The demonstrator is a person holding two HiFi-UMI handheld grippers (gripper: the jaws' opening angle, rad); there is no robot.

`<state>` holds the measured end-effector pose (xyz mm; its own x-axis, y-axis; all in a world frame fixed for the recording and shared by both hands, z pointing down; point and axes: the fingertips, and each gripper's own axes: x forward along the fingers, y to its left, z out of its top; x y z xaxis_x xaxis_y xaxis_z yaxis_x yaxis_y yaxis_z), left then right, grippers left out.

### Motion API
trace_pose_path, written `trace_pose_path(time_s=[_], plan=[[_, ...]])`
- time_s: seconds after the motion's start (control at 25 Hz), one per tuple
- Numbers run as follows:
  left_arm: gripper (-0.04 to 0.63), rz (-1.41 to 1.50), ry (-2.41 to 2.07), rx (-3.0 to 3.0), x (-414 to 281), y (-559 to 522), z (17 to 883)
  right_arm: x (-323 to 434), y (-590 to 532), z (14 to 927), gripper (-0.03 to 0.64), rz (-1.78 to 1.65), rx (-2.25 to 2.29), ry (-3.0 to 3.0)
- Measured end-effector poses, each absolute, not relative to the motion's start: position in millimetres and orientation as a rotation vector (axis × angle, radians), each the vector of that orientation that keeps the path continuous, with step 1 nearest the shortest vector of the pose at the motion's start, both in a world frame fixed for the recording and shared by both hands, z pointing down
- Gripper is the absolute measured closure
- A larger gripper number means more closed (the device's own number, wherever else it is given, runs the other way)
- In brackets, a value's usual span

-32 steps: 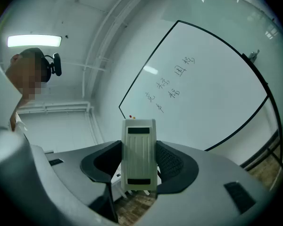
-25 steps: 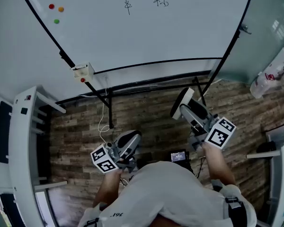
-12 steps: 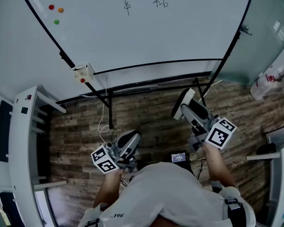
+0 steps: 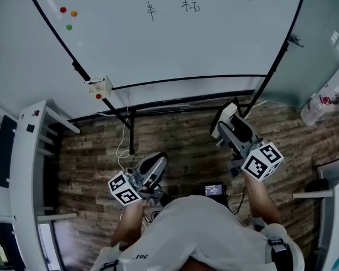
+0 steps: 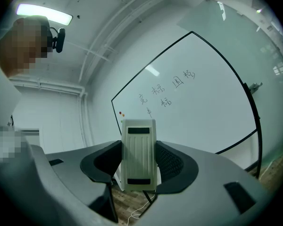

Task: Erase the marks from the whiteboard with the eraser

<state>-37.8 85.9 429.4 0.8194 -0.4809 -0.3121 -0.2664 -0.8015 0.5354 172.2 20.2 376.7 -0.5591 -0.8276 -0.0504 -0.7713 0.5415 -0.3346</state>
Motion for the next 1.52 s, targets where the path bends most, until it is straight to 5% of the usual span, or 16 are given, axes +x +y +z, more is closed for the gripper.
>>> trace_pose_path(time_s=[0.76,1.52], plan=[[0.560,-0.616,-0.789,2.533,-23,43,424,165,-56,364,0.373,-0.310,-1.258,2.723],[0.560,-0.543,-0.691,2.597,-141,-131,414,46,-194,351,0.373,-0.256,-1.483,2.644]])
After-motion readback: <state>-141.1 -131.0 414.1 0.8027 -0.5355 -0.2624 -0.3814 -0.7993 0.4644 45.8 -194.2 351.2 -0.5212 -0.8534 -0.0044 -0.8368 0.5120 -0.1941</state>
